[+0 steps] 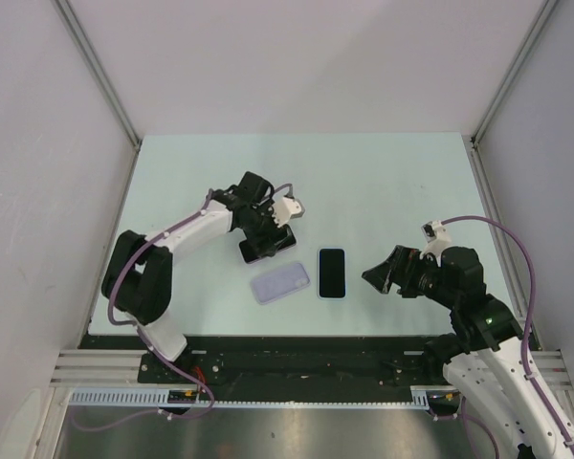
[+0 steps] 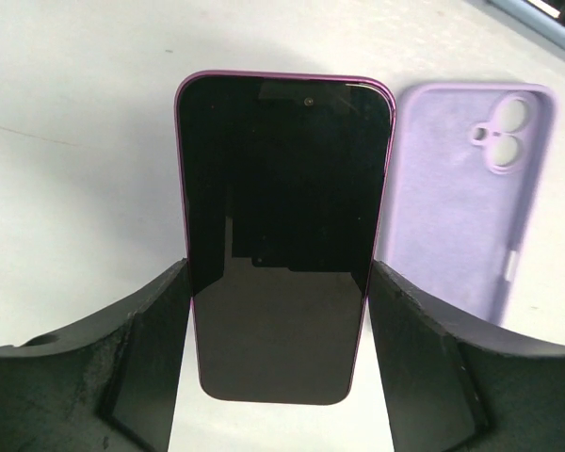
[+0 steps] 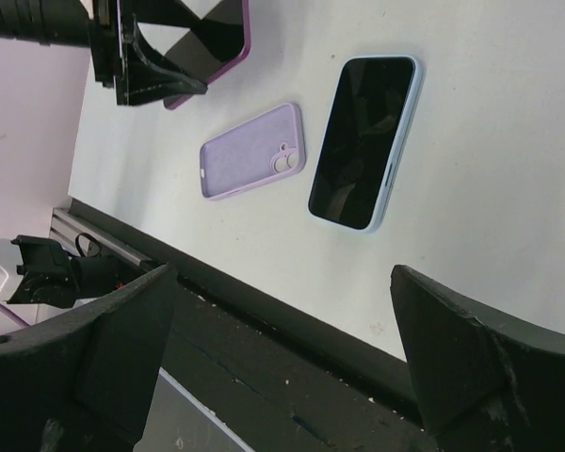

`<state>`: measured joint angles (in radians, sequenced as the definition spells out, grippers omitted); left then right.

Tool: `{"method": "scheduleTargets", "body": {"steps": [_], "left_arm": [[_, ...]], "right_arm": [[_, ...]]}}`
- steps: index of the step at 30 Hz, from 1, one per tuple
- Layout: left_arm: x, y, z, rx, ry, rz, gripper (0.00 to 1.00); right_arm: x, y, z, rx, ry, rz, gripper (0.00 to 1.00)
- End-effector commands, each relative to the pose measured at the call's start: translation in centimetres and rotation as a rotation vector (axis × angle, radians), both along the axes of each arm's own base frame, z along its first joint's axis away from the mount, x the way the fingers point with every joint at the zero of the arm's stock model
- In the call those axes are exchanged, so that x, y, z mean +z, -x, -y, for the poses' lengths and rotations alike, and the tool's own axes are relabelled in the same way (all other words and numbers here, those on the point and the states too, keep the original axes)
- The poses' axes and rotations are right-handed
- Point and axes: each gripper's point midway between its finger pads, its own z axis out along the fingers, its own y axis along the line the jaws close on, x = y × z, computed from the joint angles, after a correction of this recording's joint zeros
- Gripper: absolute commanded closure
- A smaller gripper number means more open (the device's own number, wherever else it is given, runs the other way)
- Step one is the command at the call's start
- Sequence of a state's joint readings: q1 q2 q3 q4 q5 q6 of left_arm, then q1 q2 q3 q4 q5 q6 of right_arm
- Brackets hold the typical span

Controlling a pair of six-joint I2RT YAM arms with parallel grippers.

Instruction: Put the phone into the phone case

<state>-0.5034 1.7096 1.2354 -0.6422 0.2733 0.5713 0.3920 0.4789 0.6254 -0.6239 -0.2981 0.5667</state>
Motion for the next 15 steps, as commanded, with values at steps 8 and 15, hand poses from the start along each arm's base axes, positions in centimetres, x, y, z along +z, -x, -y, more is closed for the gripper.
{"method": "scheduleTargets", "body": {"steps": [8, 15], "left_arm": [[0.8, 8.6, 4.2, -0.048, 0.149, -0.098, 0.40], [-2.2, 9.7, 4.1, 0.001, 0.072, -0.153, 0.42]], "right_arm": [[1.1, -0.1, -0.5, 0.013, -0.039, 0.036, 0.00], [1.5, -0.1, -0.6, 0.017, -0.055, 0.045, 0.00]]}}
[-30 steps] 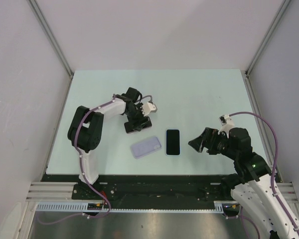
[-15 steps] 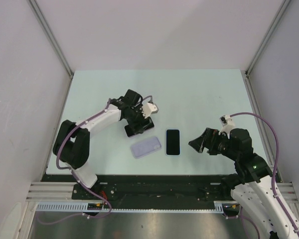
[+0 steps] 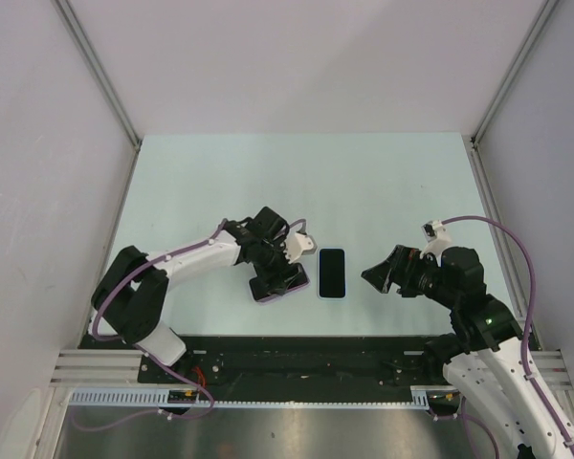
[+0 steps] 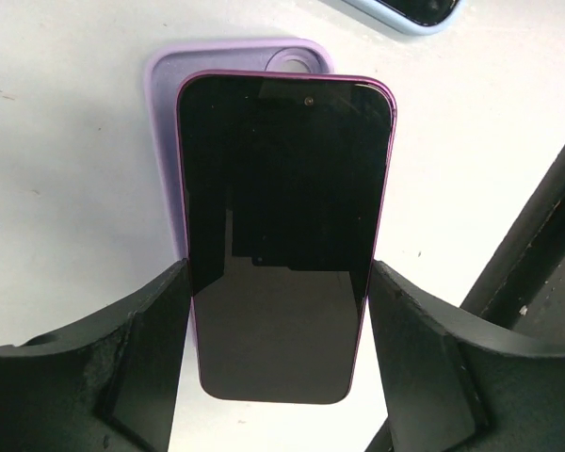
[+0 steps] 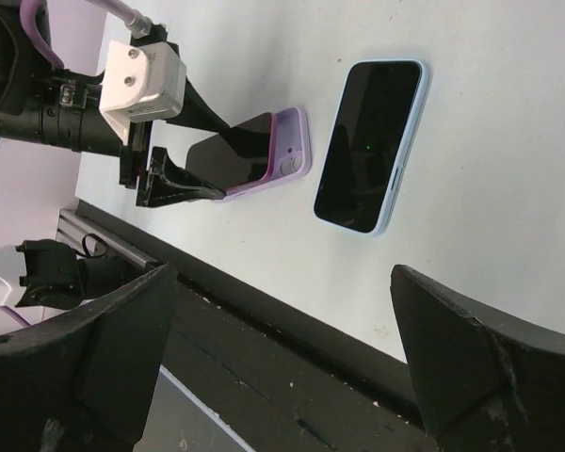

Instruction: Put the phone into the phone case

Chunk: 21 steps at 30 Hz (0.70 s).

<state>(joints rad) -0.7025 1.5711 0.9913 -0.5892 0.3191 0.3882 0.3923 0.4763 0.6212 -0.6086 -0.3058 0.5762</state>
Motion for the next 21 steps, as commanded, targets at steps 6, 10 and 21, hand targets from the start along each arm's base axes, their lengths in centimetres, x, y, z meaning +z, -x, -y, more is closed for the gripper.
{"method": "scheduleTargets", "body": {"steps": [6, 10, 21], "left_arm": [[-0.2, -1.1, 1.8, 0.073, 0.046, 0.002, 0.40], [-1.3, -1.4, 2.0, 0.104, 0.034, -0.017, 0.36], [-1.2, -2.5, 1.1, 0.148, -0.033, 0.040, 0.00]], "right_arm": [[1.0, 0.1, -0.3, 0.008, -0.036, 0.037, 0.00], [1.0, 0.1, -0.1, 0.002, -0.032, 0.038, 0.00], [1.3, 0.4, 0.1, -0.005, -0.039, 0.059, 0.00]]}}
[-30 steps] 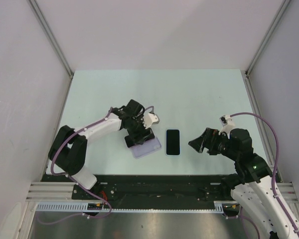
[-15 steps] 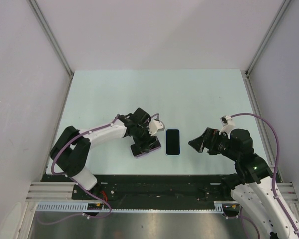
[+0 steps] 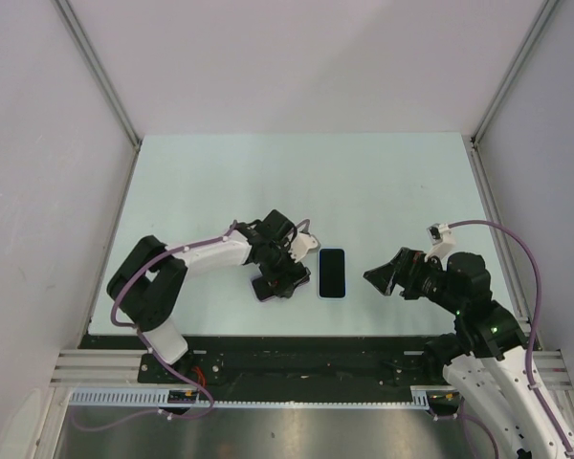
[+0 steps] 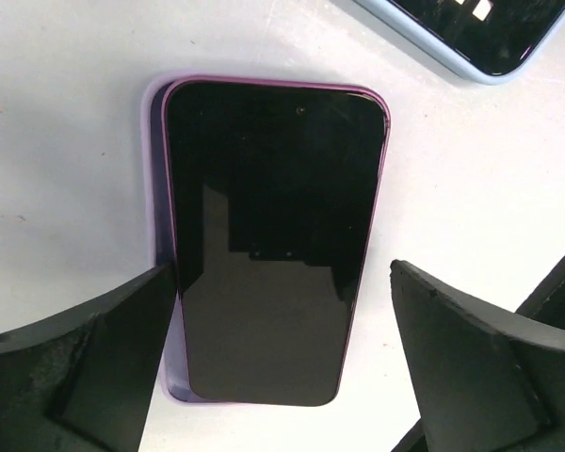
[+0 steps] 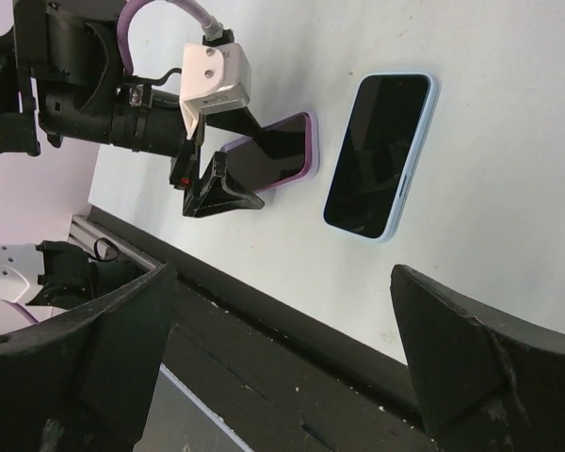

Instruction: Put the phone into the phone case

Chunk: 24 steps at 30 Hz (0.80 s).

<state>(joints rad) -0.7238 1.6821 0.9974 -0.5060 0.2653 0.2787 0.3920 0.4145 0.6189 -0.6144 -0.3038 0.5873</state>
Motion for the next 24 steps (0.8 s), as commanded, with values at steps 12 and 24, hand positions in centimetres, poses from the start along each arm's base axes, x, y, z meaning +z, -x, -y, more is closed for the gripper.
{"method": "scheduleTargets", "body": {"steps": [12, 24], "left_arm": [[7.3, -5.5, -2.2, 0.143, -0.045, 0.341, 0.00], [3.9, -3.8, -1.7, 0.060, 0.031, 0.181, 0.00]], "right_arm": [[0.2, -0.2, -0.3, 0.010, -0.014, 0.007, 0.00], [0.1, -0.2, -0.2, 0.003, -0.009, 0.005, 0.00]]}}
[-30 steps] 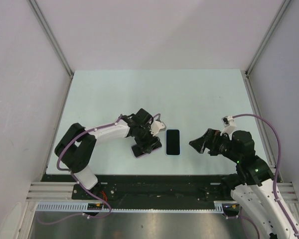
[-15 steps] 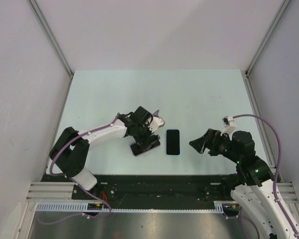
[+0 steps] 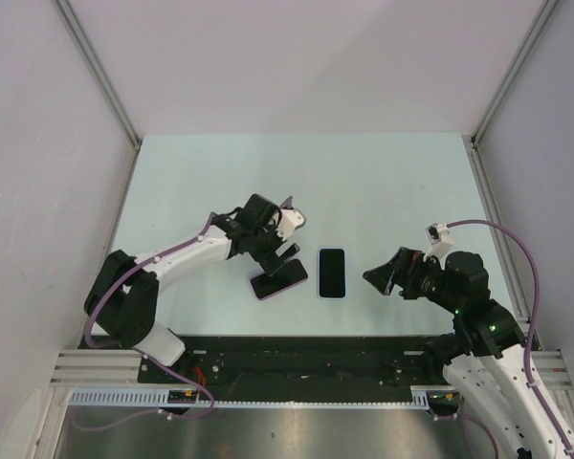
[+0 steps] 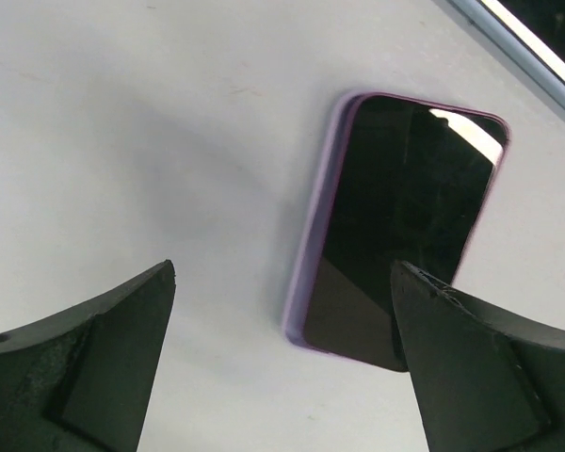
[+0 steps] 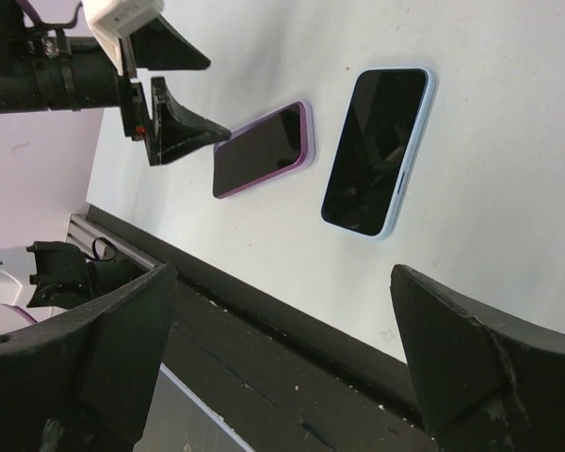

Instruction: Put the phone into the phone case

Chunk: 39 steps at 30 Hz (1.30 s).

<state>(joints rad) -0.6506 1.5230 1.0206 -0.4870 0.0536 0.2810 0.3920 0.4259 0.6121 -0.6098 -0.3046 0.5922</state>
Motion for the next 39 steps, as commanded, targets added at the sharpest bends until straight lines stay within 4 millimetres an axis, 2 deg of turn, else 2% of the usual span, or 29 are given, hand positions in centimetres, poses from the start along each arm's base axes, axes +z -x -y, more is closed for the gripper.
{"method": "scheduleTargets", "body": {"steps": [1, 3, 13, 16, 22, 25, 30, 39], "left_arm": [[-2.0, 2.3, 1.7, -0.130, 0.040, -0.098, 0.00], [-3.0, 2.5, 1.5, -0.145, 0.005, -0.111, 0.00], [-5.3, 4.4, 2.0, -0.200, -0.017, -0.201, 0.00], [-5.4, 4.8, 2.2, -0.212, -0.017, -0.218, 0.00], [-3.5, 4.0, 2.8, -0.209, 0.009, -0.174, 0.00], [-3.1, 4.4, 3.0, -0.223, 0.021, -0.175, 0.00], [-4.3, 5.7, 3.0, -0.261, -0.001, -0.208, 0.00], [-6.3, 6.1, 2.6, -0.256, -0.038, -0.257, 0.00]], "right_arm": [[0.4, -0.1, -0.1, 0.004, -0.007, 0.021, 0.00], [0.5, -0.1, -0.1, 0.005, -0.009, 0.023, 0.00], [0.5, -0.1, -0.1, 0.007, -0.003, 0.028, 0.00], [0.3, -0.2, 0.0, 0.001, 0.001, 0.023, 0.00], [0.4, -0.2, 0.0, 0.002, 0.001, 0.025, 0.00], [0.4, -0.2, 0.0, 0.001, 0.000, 0.025, 0.00], [0.5, -0.1, 0.0, 0.001, -0.005, 0.029, 0.00], [0.7, 0.1, 0.1, 0.001, -0.010, 0.034, 0.00]]}}
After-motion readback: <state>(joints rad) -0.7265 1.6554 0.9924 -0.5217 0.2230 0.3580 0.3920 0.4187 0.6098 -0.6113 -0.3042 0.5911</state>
